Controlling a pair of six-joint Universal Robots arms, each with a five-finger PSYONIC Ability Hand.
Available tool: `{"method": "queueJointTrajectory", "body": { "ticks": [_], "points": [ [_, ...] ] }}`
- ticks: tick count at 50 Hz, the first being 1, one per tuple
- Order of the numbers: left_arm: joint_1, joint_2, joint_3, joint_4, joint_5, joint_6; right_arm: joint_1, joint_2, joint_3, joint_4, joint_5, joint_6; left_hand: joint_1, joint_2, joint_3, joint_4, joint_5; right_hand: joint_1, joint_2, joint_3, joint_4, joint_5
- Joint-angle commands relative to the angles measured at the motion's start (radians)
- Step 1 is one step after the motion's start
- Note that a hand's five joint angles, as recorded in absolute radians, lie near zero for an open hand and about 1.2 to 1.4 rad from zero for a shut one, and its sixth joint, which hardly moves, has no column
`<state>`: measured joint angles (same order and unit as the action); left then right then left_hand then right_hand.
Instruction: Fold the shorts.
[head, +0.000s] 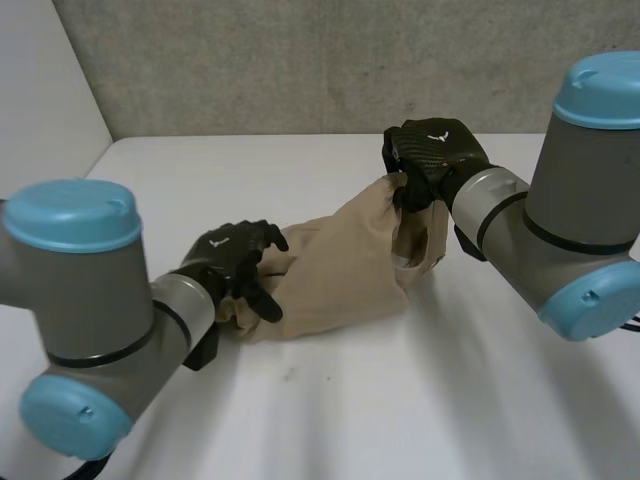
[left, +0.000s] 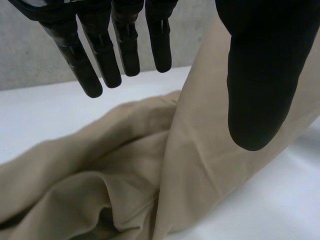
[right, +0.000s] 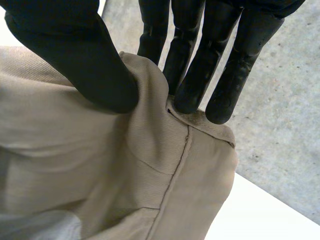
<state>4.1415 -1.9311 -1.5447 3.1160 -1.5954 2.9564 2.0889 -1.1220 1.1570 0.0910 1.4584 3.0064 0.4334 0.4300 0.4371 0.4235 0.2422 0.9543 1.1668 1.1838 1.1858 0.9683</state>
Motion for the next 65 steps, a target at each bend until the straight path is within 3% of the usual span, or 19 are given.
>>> {"method": "queueJointTrajectory", "body": {
  "ticks": [1,5,10,13,19,21,26,29,36,43,48,52,53,55,59,65],
  "points": [
    [-0.009,-0.195,0.129,0.018,-0.008,0.009,-0.004,-0.074,0.076,-0.002,-0.020,0.054,0.030,0.033,0.026,0.040,0.046,0.442,0.229,0.213,0.210,0.253],
    [-0.024,-0.293,0.205,0.007,-0.003,0.004,-0.006,-0.076,0.096,-0.002,-0.020,0.055,0.255,0.258,0.251,0.265,0.271,0.442,0.229,0.213,0.210,0.253],
    [-0.092,-0.325,0.230,-0.013,0.006,0.004,-0.016,-0.078,0.104,-0.002,-0.018,0.040,0.961,0.965,0.958,0.971,0.978,0.442,0.229,0.213,0.210,0.253],
    [-0.104,-0.298,0.225,-0.027,0.008,0.004,-0.041,-0.081,0.104,0.004,-0.018,0.025,0.963,0.966,0.959,0.973,0.979,0.442,0.229,0.213,0.210,0.253],
    [-0.103,-0.040,0.195,-0.138,0.049,0.001,-0.081,-0.133,0.128,0.048,-0.016,-0.133,0.963,0.966,0.959,0.973,0.979,0.442,0.229,0.213,0.210,0.253],
    [-0.101,0.010,0.198,-0.165,0.093,0.000,-0.081,-0.153,0.133,0.068,-0.013,-0.176,0.963,0.966,0.959,0.973,0.979,0.442,0.229,0.213,0.210,0.253],
    [-0.055,0.171,0.213,-0.232,0.300,-0.007,-0.076,-0.223,0.128,0.096,-0.007,-0.256,0.963,0.966,0.959,0.973,0.979,0.442,0.229,0.213,0.210,0.253],
    [0.003,0.205,0.222,-0.231,0.347,-0.005,-0.073,-0.252,0.125,0.098,-0.009,-0.258,0.963,0.966,0.959,0.973,0.979,0.442,0.229,0.213,0.210,0.253],
    [0.187,0.080,0.268,-0.224,0.356,0.010,-0.067,-0.225,0.130,0.089,-0.013,-0.245,0.963,0.966,0.959,0.973,0.979,0.442,0.229,0.213,0.210,0.253],
    [0.218,-0.185,0.374,-0.224,0.351,0.114,-0.018,-0.053,0.095,0.059,-0.013,-0.173,0.963,0.966,0.959,0.973,0.979,0.442,0.229,0.213,0.210,0.253],
    [0.221,-0.334,0.459,-0.226,0.330,0.207,0.034,0.060,0.063,-0.014,-0.003,-0.126,0.708,0.712,0.704,0.718,0.725,0.442,0.229,0.213,0.210,0.253],
    [0.212,-0.393,0.511,-0.223,0.290,0.220,0.043,0.120,0.053,-0.079,0.019,-0.115,0.318,0.322,0.315,0.328,0.335,0.442,0.229,0.213,0.210,0.253],
    [0.207,-0.393,0.520,-0.223,0.269,0.220,0.043,0.137,0.050,-0.108,0.042,-0.112,0.108,0.112,0.104,0.118,0.125,0.442,0.229,0.213,0.210,0.253],
    [0.201,-0.391,0.518,-0.223,0.250,0.219,0.043,0.152,0.044,-0.138,0.075,-0.113,-0.026,-0.022,-0.029,-0.016,-0.009,0.442,0.229,0.213,0.210,0.253],
    [0.166,-0.336,0.485,-0.226,0.207,0.214,0.043,0.166,0.030,-0.185,0.144,-0.118,-0.067,-0.064,-0.071,-0.057,-0.051,0.442,0.229,0.213,0.210,0.253],
    [0.111,-0.091,0.307,-0.209,0.131,0.208,0.043,0.163,0.026,-0.200,0.168,-0.116,-0.070,-0.067,-0.074,-0.060,-0.054,0.442,0.229,0.213,0.210,0.253]
  ]
}}
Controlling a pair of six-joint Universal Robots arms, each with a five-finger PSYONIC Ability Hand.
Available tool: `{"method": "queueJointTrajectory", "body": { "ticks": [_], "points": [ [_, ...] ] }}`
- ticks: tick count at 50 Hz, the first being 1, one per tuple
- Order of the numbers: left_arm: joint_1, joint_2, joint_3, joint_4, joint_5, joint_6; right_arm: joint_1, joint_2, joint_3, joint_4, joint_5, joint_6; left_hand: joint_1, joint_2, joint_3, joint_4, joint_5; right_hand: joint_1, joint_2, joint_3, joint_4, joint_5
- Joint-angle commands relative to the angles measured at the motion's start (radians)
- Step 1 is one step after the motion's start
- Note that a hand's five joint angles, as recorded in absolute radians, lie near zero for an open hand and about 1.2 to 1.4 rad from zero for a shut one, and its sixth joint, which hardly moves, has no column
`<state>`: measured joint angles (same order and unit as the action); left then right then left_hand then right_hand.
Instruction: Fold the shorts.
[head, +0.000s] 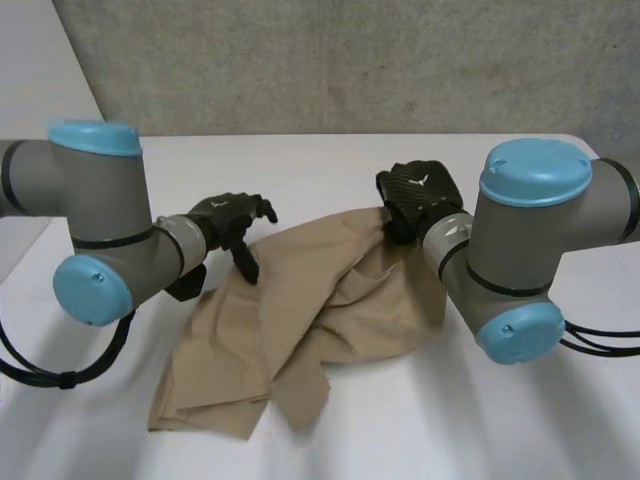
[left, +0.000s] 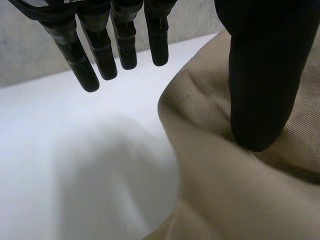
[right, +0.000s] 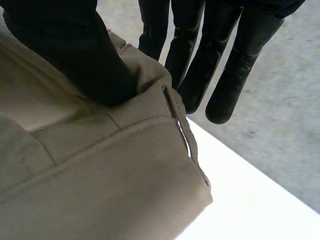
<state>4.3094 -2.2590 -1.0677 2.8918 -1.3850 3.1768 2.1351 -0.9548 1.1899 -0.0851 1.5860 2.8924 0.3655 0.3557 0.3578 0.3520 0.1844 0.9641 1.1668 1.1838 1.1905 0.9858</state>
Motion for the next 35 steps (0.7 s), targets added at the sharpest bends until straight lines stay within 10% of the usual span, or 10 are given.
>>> {"method": "queueJointTrajectory", "body": {
  "ticks": [1,15,35],
  "points": [
    [-0.060,0.263,-0.190,0.017,-0.092,-0.017,-0.003,-0.002,-0.009,-0.024,0.040,-0.002,-0.002,0.008,0.005,0.011,0.004,0.432,0.229,0.213,0.206,0.236],
    [-0.223,0.501,-0.460,0.021,-0.259,-0.259,0.000,0.024,-0.007,-0.060,0.064,0.002,0.059,0.069,0.067,0.073,0.066,0.432,0.229,0.213,0.206,0.236],
    [-0.405,0.276,-0.428,0.073,-0.358,-0.356,0.028,0.011,0.010,-0.085,0.095,0.002,0.080,0.090,0.088,0.093,0.087,0.432,0.229,0.213,0.206,0.236]
  ]
}}
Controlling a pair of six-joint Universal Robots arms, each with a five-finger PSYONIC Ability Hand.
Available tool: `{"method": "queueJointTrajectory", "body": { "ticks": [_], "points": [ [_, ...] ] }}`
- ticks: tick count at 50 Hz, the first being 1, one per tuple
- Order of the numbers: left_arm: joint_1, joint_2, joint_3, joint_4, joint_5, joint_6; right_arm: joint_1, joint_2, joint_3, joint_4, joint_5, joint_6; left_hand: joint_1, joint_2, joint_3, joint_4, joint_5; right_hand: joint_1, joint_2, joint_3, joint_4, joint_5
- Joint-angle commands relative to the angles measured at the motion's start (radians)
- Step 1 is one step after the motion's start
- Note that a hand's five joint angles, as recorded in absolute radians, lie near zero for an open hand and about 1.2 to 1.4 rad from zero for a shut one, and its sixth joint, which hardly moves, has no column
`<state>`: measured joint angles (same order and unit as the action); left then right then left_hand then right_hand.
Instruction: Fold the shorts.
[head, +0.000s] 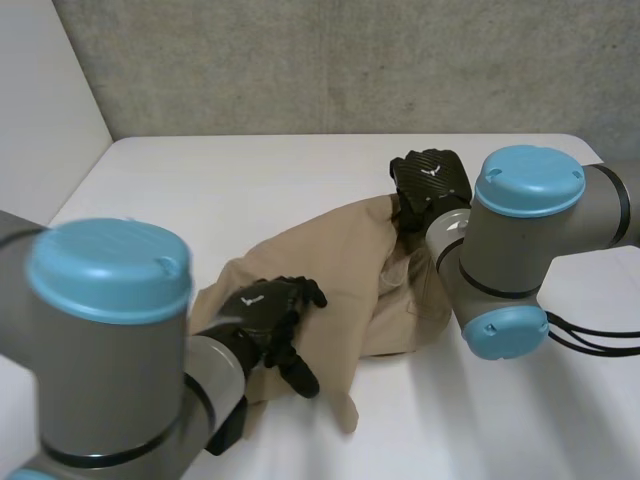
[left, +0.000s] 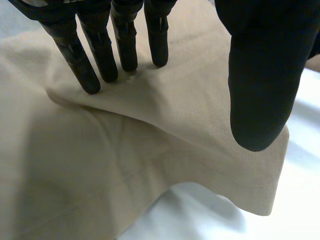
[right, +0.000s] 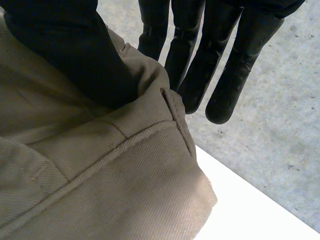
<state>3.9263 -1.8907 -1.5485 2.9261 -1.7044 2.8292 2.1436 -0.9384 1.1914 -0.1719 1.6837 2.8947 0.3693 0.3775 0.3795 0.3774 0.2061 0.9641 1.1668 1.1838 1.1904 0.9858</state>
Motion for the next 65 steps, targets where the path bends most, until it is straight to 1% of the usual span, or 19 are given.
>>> {"method": "queueJointTrajectory", "body": {
  "ticks": [1,9,18,20,21,24,28,31,32,34,36,39,40,44,47,48,53,58,65],
  "points": [
    [-0.024,-0.114,0.070,0.051,-0.052,-0.008,0.019,-0.005,0.013,0.002,-0.002,0.001,0.076,0.068,0.066,0.068,0.065,0.432,0.229,0.212,0.206,0.236],
    [-0.047,-0.243,0.198,0.093,-0.132,-0.005,0.021,-0.014,0.031,0.000,-0.002,0.002,0.079,0.071,0.069,0.071,0.068,0.432,0.229,0.212,0.206,0.236],
    [-0.053,-0.381,0.317,0.093,-0.141,0.007,0.019,-0.020,0.037,0.000,-0.004,0.002,0.114,0.106,0.104,0.106,0.103,0.432,0.229,0.212,0.206,0.236],
    [-0.051,-0.401,0.332,0.093,-0.141,0.009,0.019,-0.020,0.037,0.000,-0.004,0.002,0.216,0.208,0.206,0.208,0.205,0.432,0.229,0.212,0.206,0.236],
    [-0.050,-0.421,0.346,0.094,-0.142,0.010,0.019,-0.020,0.037,0.000,-0.006,-0.002,0.482,0.473,0.471,0.473,0.470,0.432,0.229,0.212,0.206,0.236],
    [-0.044,-0.433,0.361,0.093,-0.144,0.010,0.019,-0.020,0.036,0.000,-0.010,-0.011,1.025,1.017,1.015,1.017,1.014,0.432,0.229,0.212,0.206,0.236],
    [-0.027,-0.410,0.366,0.088,-0.139,0.012,0.019,-0.014,0.022,0.012,-0.018,-0.043,1.027,1.019,1.017,1.019,1.016,0.432,0.229,0.212,0.206,0.236],
    [0.028,-0.326,0.352,0.082,-0.130,0.048,0.019,-0.013,0.019,0.026,-0.028,-0.152,1.027,1.019,1.017,1.019,1.016,0.432,0.229,0.212,0.206,0.236],
    [0.072,-0.274,0.340,0.082,-0.126,0.085,0.019,-0.010,0.013,0.034,-0.033,-0.226,1.027,1.019,1.017,1.019,1.016,0.432,0.229,0.212,0.206,0.236],
    [0.119,-0.231,0.329,0.087,-0.121,0.125,0.016,-0.007,0.005,0.037,-0.033,-0.299,1.027,1.019,1.017,1.019,1.016,0.432,0.229,0.212,0.206,0.236],
    [0.183,-0.187,0.335,0.093,-0.083,0.186,0.013,-0.003,-0.009,0.028,-0.038,-0.371,1.027,1.019,1.017,1.019,1.016,0.432,0.229,0.212,0.206,0.236],
    [0.249,-0.159,0.364,0.091,-0.023,0.240,0.009,-0.005,-0.036,-0.001,-0.038,-0.384,1.027,1.019,1.017,1.019,1.016,0.432,0.229,0.212,0.206,0.236],
    [0.281,-0.157,0.401,0.091,0.014,0.271,0.007,-0.007,-0.065,-0.041,-0.038,-0.382,1.027,1.019,1.017,1.019,1.016,0.432,0.229,0.212,0.206,0.236],
    [0.340,-0.169,0.535,0.091,0.089,0.321,0.007,-0.028,-0.122,-0.185,-0.036,-0.384,1.027,1.019,1.017,1.019,1.016,0.432,0.229,0.212,0.206,0.236],
    [0.355,-0.186,0.634,0.102,0.129,0.334,0.007,-0.056,-0.153,-0.294,-0.033,-0.384,1.027,1.019,1.017,1.019,1.016,0.432,0.229,0.212,0.206,0.236],
    [0.364,-0.198,0.706,0.122,0.158,0.340,0.007,-0.075,-0.168,-0.367,-0.033,-0.384,1.027,1.019,1.017,1.019,1.016,0.432,0.229,0.212,0.206,0.236],
    [0.393,-0.206,0.847,0.244,0.242,0.358,0.009,-0.120,-0.194,-0.538,-0.035,-0.385,1.027,1.019,1.017,1.019,1.016,0.432,0.229,0.212,0.206,0.236],
    [0.401,-0.191,0.809,0.363,0.316,0.358,0.018,-0.137,-0.187,-0.574,-0.048,-0.379,1.027,1.019,1.017,1.019,1.016,0.432,0.229,0.212,0.206,0.236],
    [0.401,-0.148,0.504,0.444,0.348,0.363,0.019,-0.138,-0.058,-0.523,-0.088,-0.377,1.027,1.019,1.017,1.019,1.016,0.432,0.229,0.212,0.206,0.236]
  ]
}}
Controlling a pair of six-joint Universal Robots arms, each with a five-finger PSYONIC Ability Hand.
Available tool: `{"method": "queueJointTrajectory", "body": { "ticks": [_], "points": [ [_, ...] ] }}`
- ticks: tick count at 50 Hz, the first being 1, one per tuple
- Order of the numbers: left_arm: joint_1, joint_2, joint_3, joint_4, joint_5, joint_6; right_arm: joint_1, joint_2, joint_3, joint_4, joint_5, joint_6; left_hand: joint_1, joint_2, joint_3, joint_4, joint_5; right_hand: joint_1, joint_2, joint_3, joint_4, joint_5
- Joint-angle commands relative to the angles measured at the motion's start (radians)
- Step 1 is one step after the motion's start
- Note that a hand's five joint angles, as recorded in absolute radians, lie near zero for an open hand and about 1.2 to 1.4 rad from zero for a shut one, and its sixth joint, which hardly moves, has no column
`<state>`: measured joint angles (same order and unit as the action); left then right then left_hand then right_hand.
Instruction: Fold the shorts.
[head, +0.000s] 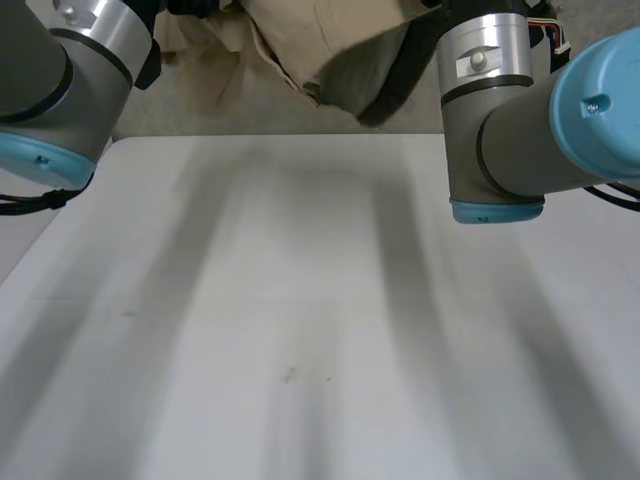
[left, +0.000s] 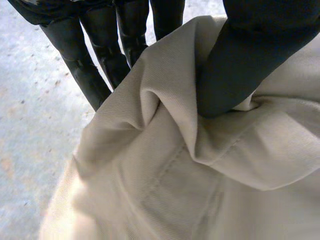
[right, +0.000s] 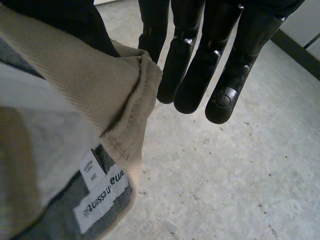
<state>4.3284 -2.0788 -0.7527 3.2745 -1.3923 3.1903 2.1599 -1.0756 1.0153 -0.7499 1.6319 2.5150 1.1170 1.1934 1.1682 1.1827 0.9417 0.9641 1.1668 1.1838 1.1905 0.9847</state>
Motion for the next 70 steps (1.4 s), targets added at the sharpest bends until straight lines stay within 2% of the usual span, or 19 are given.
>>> {"method": "queueJointTrajectory", "body": {
  "ticks": [1,5,10,15,17,22,25,29,35,38,39,43,50,62,64,65,66,67,70],
  "points": [
    [-0.003,0.033,-0.357,0.120,0.036,0.002,0.005,0.003,0.153,0.087,-0.046,0.002,0.279,0.203,0.228,0.214,0.280,0.432,0.229,0.212,0.206,0.237],
    [-0.004,-0.015,-0.485,0.151,0.036,0.003,0.005,0.020,0.250,0.191,-0.072,0.002,0.279,0.203,0.228,0.214,0.280,0.432,0.229,0.212,0.206,0.237],
    [-0.009,-0.109,-0.566,0.097,0.038,0.046,0.003,0.068,0.325,0.311,-0.098,0.004,0.279,0.203,0.228,0.214,0.280,0.432,0.229,0.212,0.206,0.237],
    [-0.013,-0.113,-0.588,-0.042,0.033,0.161,-0.005,0.068,0.370,0.383,-0.095,0.036,-0.028,-0.104,-0.079,-0.093,-0.027,0.432,0.229,0.212,0.206,0.237],
    [-0.013,-0.098,-0.591,-0.082,0.030,0.171,-0.005,0.065,0.378,0.392,-0.093,0.057,-0.131,-0.207,-0.182,-0.197,-0.130,0.432,0.229,0.212,0.206,0.237],
    [-0.013,0.001,-0.643,-0.151,0.026,0.160,-0.008,0.040,0.393,0.451,-0.092,0.120,-0.428,-0.504,-0.479,-0.493,-0.427,0.432,0.229,0.212,0.206,0.237],
    [-0.016,0.057,-0.686,-0.148,0.022,0.135,-0.011,0.029,0.398,0.487,-0.092,0.149,-0.466,-0.542,-0.517,-0.532,-0.465,0.432,0.229,0.212,0.206,0.237],
    [-0.038,0.143,-0.766,-0.139,0.021,0.025,-0.011,0.026,0.402,0.540,-0.089,0.217,-0.481,-0.557,-0.532,-0.546,-0.480,0.432,0.229,0.212,0.206,0.237],
    [-0.076,0.206,-0.856,-0.076,0.016,-0.136,-0.009,0.013,0.416,0.547,-0.090,0.278,-0.478,-0.554,-0.529,-0.544,-0.477,0.432,0.229,0.212,0.206,0.237],
    [-0.096,0.197,-0.889,-0.026,-0.026,-0.187,-0.006,0.006,0.421,0.547,-0.089,0.294,-0.472,-0.548,-0.523,-0.538,-0.471,0.432,0.229,0.212,0.206,0.237],
    [-0.105,0.187,-0.896,-0.001,-0.065,-0.194,-0.005,0.006,0.425,0.547,-0.089,0.295,-0.469,-0.545,-0.520,-0.535,-0.468,0.432,0.229,0.212,0.206,0.237],
    [-0.125,0.122,-0.886,0.033,-0.184,-0.194,-0.002,0.005,0.436,0.547,-0.090,0.295,-0.463,-0.540,-0.514,-0.529,-0.462,0.432,0.229,0.212,0.206,0.237],
    [-0.142,0.030,-0.846,0.039,-0.316,-0.197,0.000,0.003,0.456,0.541,-0.092,0.295,-0.460,-0.537,-0.511,-0.526,-0.459,0.432,0.229,0.212,0.206,0.237],
    [-0.145,0.002,-0.840,0.040,-0.363,-0.191,0.005,0.003,0.456,0.537,-0.066,0.286,-0.446,-0.522,-0.497,-0.511,-0.445,0.432,0.229,0.212,0.206,0.237],
    [-0.145,0.002,-0.841,0.040,-0.366,-0.190,0.005,0.008,0.451,0.537,-0.060,0.283,-0.297,-0.373,-0.348,-0.363,-0.296,0.432,0.229,0.212,0.206,0.237],
    [-0.145,0.002,-0.841,0.040,-0.369,-0.190,0.005,0.009,0.448,0.537,-0.058,0.281,-0.127,-0.204,-0.178,-0.193,-0.126,0.432,0.229,0.212,0.206,0.237],
    [-0.142,0.003,-0.838,0.042,-0.378,-0.190,0.005,0.013,0.442,0.537,-0.055,0.277,0.185,0.109,0.134,0.120,0.186,0.432,0.229,0.212,0.206,0.237],
    [-0.142,0.008,-0.838,0.043,-0.382,-0.190,0.005,0.014,0.439,0.537,-0.055,0.272,0.278,0.202,0.227,0.213,0.279,0.432,0.229,0.212,0.206,0.237],
    [-0.135,0.046,-0.836,0.050,-0.389,-0.181,0.005,0.014,0.418,0.544,-0.056,0.240,0.279,0.203,0.228,0.214,0.280,0.432,0.229,0.212,0.206,0.237]
  ]
}}
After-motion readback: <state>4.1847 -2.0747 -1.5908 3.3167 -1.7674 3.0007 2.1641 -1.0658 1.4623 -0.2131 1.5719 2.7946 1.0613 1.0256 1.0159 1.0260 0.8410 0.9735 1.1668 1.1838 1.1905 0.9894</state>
